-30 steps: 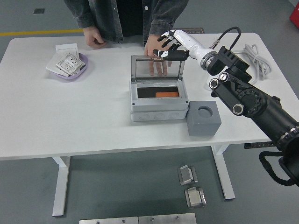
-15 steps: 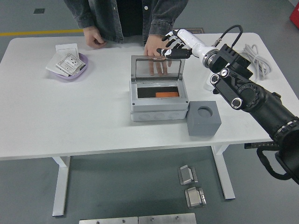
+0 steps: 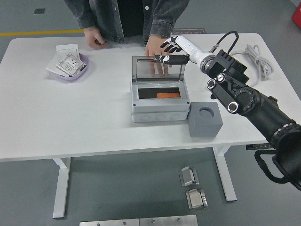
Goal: Pick up the cylinder from the cube,place it in the box,flap close box
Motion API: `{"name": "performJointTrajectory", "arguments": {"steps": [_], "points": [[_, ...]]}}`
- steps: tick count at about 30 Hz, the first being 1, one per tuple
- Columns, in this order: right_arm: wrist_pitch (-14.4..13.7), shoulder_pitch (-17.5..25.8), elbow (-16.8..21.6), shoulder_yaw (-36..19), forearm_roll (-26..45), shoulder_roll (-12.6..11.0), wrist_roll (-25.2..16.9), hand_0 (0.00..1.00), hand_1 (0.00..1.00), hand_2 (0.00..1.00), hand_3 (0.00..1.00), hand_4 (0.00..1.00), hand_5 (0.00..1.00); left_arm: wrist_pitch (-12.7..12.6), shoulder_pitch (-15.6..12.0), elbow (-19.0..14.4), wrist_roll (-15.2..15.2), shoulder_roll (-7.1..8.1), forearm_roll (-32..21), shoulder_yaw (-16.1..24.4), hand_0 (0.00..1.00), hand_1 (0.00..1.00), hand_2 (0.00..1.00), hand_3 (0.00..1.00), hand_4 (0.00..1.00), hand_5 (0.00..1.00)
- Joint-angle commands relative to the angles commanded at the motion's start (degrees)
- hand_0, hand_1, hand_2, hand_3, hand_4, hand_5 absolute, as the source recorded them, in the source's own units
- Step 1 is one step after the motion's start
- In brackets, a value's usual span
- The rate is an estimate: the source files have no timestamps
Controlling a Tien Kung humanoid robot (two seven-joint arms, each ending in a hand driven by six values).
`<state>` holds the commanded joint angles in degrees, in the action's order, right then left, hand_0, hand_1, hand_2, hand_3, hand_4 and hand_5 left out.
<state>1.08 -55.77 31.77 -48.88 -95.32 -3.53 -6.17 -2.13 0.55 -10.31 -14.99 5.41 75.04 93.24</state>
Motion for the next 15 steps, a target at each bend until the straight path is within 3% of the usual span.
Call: {"name": "performJointTrajectory", "arguments": {"steps": [15], "points": [[-0.06, 4.04, 10.72, 4.42, -0.76, -4.44, 1.78, 0.802, 0.725, 0.728, 0.767, 0.812, 0.573, -0.04, -0.45, 0.0, 0.27, -0.38, -0.72, -0.22, 0.637, 0.636, 0.581, 0.592, 0.653, 0.213]]}}
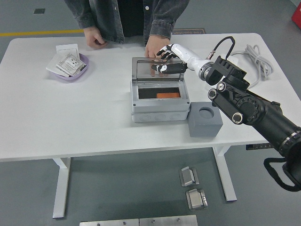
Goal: Pick up the cylinder from the cube,place it in the box,flap close box
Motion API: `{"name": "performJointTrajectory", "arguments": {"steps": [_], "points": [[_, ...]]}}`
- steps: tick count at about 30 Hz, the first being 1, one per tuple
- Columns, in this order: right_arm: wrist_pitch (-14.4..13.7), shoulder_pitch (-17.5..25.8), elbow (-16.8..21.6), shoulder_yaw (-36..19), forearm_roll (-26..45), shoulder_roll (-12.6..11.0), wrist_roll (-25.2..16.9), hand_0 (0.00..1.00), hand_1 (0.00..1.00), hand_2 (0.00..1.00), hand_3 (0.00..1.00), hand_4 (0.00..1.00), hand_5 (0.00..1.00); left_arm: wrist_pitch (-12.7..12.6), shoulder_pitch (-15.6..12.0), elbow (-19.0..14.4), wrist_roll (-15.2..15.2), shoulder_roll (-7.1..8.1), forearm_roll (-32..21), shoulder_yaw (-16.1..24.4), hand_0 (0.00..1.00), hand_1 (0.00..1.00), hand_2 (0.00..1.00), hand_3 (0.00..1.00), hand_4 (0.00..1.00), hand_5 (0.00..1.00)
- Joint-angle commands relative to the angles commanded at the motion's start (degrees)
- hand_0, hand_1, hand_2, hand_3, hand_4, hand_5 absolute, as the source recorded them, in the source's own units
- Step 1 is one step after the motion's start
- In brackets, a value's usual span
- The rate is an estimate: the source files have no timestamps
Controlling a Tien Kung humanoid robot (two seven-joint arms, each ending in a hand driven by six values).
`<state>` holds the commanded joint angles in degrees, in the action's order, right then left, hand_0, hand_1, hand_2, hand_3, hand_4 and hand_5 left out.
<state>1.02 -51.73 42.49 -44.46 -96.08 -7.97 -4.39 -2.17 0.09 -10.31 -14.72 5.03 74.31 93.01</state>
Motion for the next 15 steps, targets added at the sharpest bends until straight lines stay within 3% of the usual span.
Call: {"name": "performJointTrajectory", "arguments": {"steps": [15], "points": [[-0.11, 6.08, 15.34, 2.43, -1.23, -5.95, 3.48, 0.775, 0.703, 0.725, 0.777, 0.847, 0.628, 0.0, -0.48, 0.0, 0.48, -0.29, -0.88, -0.5, 0.637, 0.636, 0.579, 0.592, 0.653, 0.213]]}}
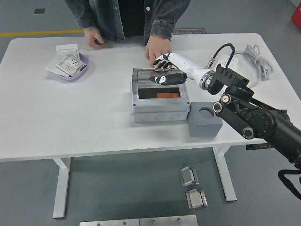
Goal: Pick up the cylinder from the cube,place it in the box,flap close box
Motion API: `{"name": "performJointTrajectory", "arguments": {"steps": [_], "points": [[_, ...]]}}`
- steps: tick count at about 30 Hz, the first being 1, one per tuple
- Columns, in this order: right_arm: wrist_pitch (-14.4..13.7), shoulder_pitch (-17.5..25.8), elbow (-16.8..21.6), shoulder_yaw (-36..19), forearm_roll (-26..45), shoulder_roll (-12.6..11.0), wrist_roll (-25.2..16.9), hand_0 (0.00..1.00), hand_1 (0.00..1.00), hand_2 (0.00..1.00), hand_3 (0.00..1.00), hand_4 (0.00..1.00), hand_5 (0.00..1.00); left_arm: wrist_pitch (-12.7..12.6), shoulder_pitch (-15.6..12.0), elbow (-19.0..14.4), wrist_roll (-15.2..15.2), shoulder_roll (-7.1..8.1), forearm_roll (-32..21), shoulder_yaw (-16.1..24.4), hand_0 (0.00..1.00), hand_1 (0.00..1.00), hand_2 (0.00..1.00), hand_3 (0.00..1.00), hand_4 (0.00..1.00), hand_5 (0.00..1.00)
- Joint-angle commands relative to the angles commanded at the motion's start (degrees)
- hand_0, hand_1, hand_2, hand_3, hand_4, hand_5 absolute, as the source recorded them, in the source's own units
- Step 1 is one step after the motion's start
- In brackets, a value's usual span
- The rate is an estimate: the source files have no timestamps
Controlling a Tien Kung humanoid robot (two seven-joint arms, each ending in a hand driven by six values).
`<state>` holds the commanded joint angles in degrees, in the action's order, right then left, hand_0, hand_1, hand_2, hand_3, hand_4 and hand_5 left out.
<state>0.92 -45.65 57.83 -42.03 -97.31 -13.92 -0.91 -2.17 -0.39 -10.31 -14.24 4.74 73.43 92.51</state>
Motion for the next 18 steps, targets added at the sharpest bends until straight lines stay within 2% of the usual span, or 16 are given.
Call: {"name": "performJointTrajectory", "arguments": {"steps": [5, 10, 18], "points": [[-0.11, 2.31, 4.79, 0.14, -0.58, -1.59, 1.11, 0.775, 0.703, 0.725, 0.777, 0.847, 0.628, 0.01, -0.24, 0.0, -0.03, -0.13, -0.11, -0.04, 0.637, 0.636, 0.579, 0.592, 0.653, 0.213], [-0.18, 4.38, 7.96, 0.45, -0.93, -2.53, 1.74, 0.764, 0.701, 0.725, 0.779, 0.846, 0.629, 0.02, -0.35, 0.0, 0.01, -0.22, -0.14, -0.03, 0.637, 0.636, 0.579, 0.592, 0.653, 0.213], [-0.55, 6.2, 9.69, 0.72, -0.55, -3.07, 2.14, 0.765, 0.702, 0.726, 0.78, 0.846, 0.631, -0.04, -0.37, 0.0, -0.1, -0.33, 0.12, 0.27, 0.637, 0.636, 0.578, 0.592, 0.653, 0.213]]}}
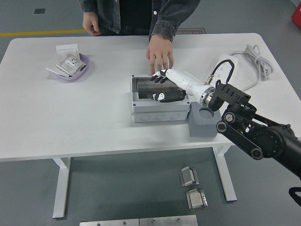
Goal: Pick up the cylinder from the cube,place it in the box,flap close box
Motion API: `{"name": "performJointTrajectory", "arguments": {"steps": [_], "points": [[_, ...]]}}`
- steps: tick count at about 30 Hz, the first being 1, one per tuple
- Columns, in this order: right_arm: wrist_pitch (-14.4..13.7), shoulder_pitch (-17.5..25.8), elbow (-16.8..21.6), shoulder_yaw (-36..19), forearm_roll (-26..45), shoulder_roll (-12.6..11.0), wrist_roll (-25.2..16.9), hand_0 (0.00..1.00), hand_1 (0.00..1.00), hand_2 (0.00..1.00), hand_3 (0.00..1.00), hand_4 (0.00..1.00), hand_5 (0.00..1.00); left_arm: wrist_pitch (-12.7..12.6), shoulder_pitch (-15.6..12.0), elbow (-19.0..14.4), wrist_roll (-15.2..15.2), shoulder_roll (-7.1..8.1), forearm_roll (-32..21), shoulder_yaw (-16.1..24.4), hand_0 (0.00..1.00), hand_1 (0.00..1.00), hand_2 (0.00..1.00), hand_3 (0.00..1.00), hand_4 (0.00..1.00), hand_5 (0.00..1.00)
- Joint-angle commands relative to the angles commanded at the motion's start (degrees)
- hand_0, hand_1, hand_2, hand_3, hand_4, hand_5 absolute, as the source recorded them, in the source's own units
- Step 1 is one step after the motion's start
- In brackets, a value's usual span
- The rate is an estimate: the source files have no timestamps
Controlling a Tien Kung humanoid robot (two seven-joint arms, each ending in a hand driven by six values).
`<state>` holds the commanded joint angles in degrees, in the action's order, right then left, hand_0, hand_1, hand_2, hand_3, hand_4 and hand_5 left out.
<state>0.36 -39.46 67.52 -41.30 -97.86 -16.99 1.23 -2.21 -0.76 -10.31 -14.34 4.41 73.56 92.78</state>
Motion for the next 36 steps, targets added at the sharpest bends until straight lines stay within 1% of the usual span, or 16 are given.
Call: {"name": "performJointTrajectory", "arguments": {"steps": [7, 11, 14, 21, 25, 28, 30, 35, 36], "points": [[-0.52, 1.25, 0.57, -1.41, 0.36, -0.64, -0.05, 0.765, 0.702, 0.73, 0.781, 0.845, 0.631, -0.1, -0.13, 0.0, -0.21, -0.09, 0.25, 0.31, 0.637, 0.636, 0.579, 0.592, 0.653, 0.213], [-0.47, 2.52, 1.49, -3.91, -0.15, -0.97, 0.18, 0.765, 0.702, 0.73, 0.781, 0.845, 0.631, -0.15, -0.32, 0.0, -0.28, -0.18, 0.28, 0.39, 0.637, 0.636, 0.579, 0.592, 0.653, 0.213], [-0.36, 4.05, 2.46, -6.77, -1.01, -1.29, 0.34, 0.77, 0.707, 0.734, 0.782, 0.844, 0.626, -0.18, -0.42, 0.0, -0.29, -0.23, 0.26, 0.41, 0.636, 0.636, 0.579, 0.592, 0.653, 0.213], [-0.66, 11.42, 6.85, -16.41, -2.93, -1.64, 0.79, 0.764, 0.708, 0.733, 0.782, 0.832, 0.609, -0.26, -0.77, 0.0, -0.33, -0.44, -0.17, 0.31, 0.636, 0.636, 0.578, 0.593, 0.653, 0.213], [-1.16, 15.12, 9.09, -22.34, -4.76, -1.11, 0.87, 0.759, 0.707, 0.727, 0.78, 0.825, 0.6, -0.23, -1.25, 0.0, -0.43, -0.52, -0.23, 0.32, 0.636, 0.636, 0.579, 0.592, 0.653, 0.213], [-2.32, 17.67, 10.2, -27.21, -5.08, -0.53, -0.02, 0.759, 0.707, 0.727, 0.78, 0.825, 0.6, -0.22, -1.55, 0.0, -0.5, -0.51, -0.14, 0.34, 0.636, 0.636, 0.579, 0.592, 0.653, 0.213], [-3.29, 18.93, 10.48, -29.69, -4.39, -0.24, -0.78, 0.756, 0.697, 0.718, 0.77, 0.823, 0.598, -0.26, -1.66, 0.0, -0.56, -0.49, -0.02, 0.38, 0.636, 0.637, 0.58, 0.592, 0.653, 0.213], [-6.02, 22.93, 10.58, -36.37, 1.44, 0.74, -4.15, 0.756, 0.697, 0.718, 0.77, 0.823, 0.598, -0.39, -1.98, 0.0, -0.74, -0.48, 0.36, 0.48, 0.636, 0.637, 0.58, 0.592, 0.653, 0.213], [-6.38, 23.74, 10.47, -37.61, 3.12, 0.99, -4.99, 0.741, 0.684, 0.699, 0.738, 0.82, 0.59, -0.42, -2.07, 0.0, -0.77, -0.48, 0.43, 0.53, 0.636, 0.635, 0.58, 0.593, 0.653, 0.213]]}}
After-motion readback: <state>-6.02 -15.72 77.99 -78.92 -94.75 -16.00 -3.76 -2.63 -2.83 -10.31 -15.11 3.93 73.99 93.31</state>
